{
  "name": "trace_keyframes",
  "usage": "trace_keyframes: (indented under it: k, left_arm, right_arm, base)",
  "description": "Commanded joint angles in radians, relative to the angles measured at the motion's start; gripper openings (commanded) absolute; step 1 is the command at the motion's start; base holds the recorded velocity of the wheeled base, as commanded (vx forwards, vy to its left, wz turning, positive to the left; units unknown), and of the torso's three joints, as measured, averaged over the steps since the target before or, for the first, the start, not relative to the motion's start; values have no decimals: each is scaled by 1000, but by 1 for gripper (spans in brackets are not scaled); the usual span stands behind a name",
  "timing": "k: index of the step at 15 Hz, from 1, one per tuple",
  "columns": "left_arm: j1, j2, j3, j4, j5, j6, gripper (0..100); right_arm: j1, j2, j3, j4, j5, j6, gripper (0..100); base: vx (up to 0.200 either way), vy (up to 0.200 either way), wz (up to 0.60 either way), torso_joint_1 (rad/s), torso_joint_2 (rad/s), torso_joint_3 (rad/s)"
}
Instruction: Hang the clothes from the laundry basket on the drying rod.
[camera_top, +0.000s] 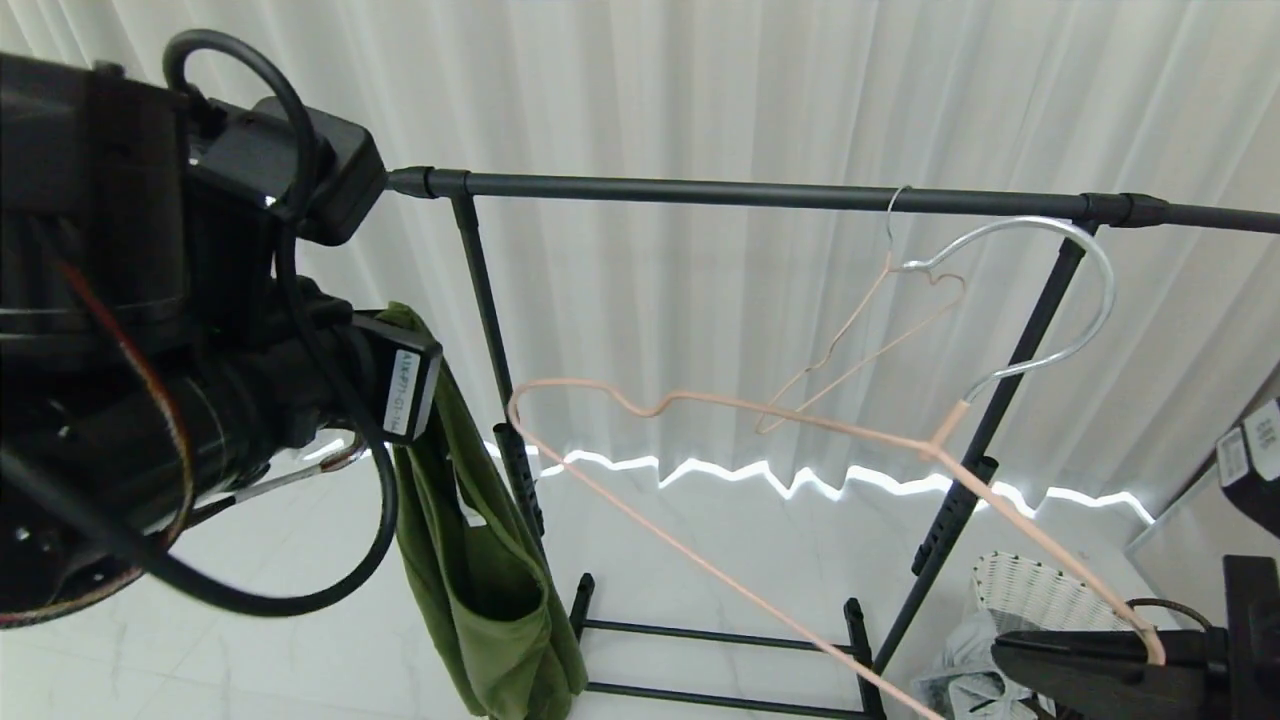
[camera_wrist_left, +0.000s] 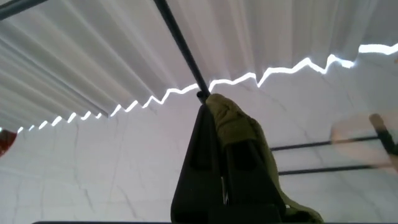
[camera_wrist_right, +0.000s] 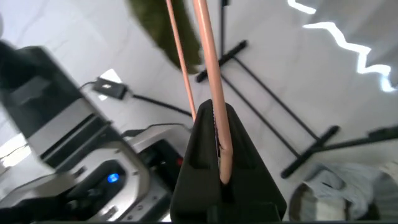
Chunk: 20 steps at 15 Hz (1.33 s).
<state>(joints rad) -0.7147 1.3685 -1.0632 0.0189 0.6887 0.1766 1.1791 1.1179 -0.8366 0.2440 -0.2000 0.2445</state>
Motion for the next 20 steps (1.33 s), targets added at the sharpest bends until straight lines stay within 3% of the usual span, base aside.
trace_keyframes:
  k: [1,8,15,18,20]
  left_arm:
    - [24,66,-60,-1,6,-11,0]
    - [-8,69,-72,-1,6,-34,0]
    - [-8,60,-66,-1,11,-35,0]
    - [-9,70,-66,-1,37,-42,0]
    - [-28,73,-69,-1,37,-52,0]
  right_arm:
    - [56,51,-22,0,1,4,0]
    - [45,148,-76,-49,-18,9,0]
    - [-64,218,-162,-68,-25,12,0]
    - [-61,244,-197,-69,-25,93,0]
    - [-29,264,-210,-86,-27,104,0]
  base:
    - [0,0,0,0,0,0]
    - [0,0,0,0,0,0]
    - [0,0,0,0,0,0]
    - [0,0,0,0,0,0]
    - [0,0,0,0,0,0]
